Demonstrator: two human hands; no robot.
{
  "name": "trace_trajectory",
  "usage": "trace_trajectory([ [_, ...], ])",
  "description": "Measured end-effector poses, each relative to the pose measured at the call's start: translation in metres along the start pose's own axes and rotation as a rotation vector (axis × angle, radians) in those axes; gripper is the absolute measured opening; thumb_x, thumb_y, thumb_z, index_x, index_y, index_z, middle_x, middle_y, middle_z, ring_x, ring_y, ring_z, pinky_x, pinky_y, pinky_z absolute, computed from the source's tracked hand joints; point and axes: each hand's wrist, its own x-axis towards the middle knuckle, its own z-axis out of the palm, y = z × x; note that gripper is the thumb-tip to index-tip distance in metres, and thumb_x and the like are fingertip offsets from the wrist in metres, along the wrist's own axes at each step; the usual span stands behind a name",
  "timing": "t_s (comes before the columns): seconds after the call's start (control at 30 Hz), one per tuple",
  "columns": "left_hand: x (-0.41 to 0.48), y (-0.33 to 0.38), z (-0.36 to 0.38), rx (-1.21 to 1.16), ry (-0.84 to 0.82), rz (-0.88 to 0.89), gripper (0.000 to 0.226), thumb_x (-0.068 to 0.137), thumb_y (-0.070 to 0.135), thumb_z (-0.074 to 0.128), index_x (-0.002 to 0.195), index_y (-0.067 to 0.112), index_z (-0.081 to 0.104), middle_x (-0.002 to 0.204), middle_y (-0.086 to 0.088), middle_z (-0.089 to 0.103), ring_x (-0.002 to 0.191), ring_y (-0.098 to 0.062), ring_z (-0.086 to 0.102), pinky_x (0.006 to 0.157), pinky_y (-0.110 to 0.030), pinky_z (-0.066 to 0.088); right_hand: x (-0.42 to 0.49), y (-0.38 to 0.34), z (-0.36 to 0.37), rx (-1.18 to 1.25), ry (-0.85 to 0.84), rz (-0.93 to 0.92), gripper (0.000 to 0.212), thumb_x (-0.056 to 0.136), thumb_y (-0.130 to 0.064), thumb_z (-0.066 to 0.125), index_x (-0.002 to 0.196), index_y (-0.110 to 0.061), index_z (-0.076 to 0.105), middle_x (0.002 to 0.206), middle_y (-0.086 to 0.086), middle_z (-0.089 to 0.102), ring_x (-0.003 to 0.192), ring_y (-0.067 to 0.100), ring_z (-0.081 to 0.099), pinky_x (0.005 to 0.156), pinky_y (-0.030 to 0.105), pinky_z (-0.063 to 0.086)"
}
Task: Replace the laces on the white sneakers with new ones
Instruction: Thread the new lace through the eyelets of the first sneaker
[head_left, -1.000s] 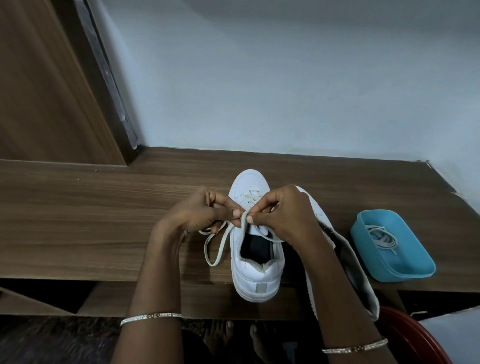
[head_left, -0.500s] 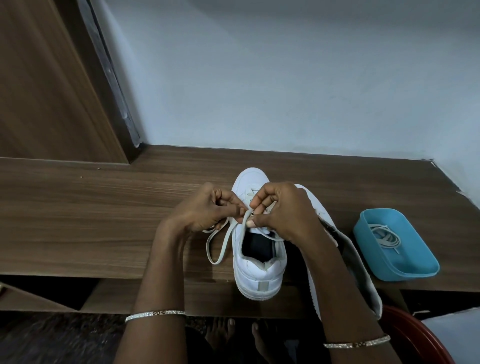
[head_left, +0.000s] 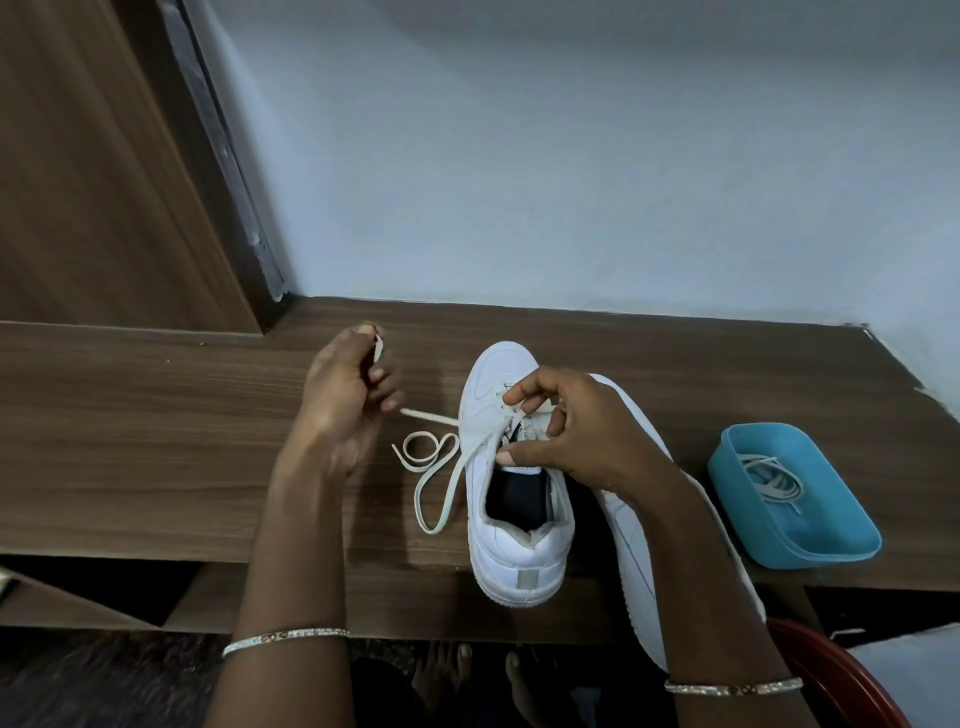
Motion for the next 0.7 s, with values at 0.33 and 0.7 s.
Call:
trace_trajectory([
  [0.33, -0.012, -0.005, 0.002, 0.955, -0.551, 0.03, 0.014, 0.077, 0.023, 0.081, 0.083, 0.011, 0.078, 0.079, -0.001, 0.075, 0.073, -0.007, 0.062, 0.072, -0.024, 0.046, -0.003, 0.002, -0.01, -0.251, -0.028, 0.047, 0.078, 0.057, -0.042, 0.093, 0.127, -0.035, 0.058, 0.121, -0.009, 0.046, 0.115, 0.016, 0.044, 0.09, 0.032, 0.042],
  [0.7, -0.006, -0.006, 0.014, -0.223, -0.3, -0.073, 0.018, 0.097, 0.024, 0.047, 0.082, 0.015, 0.048, 0.063, 0.0, 0.054, 0.064, -0.018, 0.067, 0.076, -0.032, 0.055, -0.003, 0.009, -0.012, -0.082, -0.069, 0.135, 0.068, 0.053, -0.048, 0.094, 0.113, -0.031, 0.065, 0.099, -0.011, 0.062, 0.086, 0.005, 0.059, 0.075, 0.024, 0.048],
])
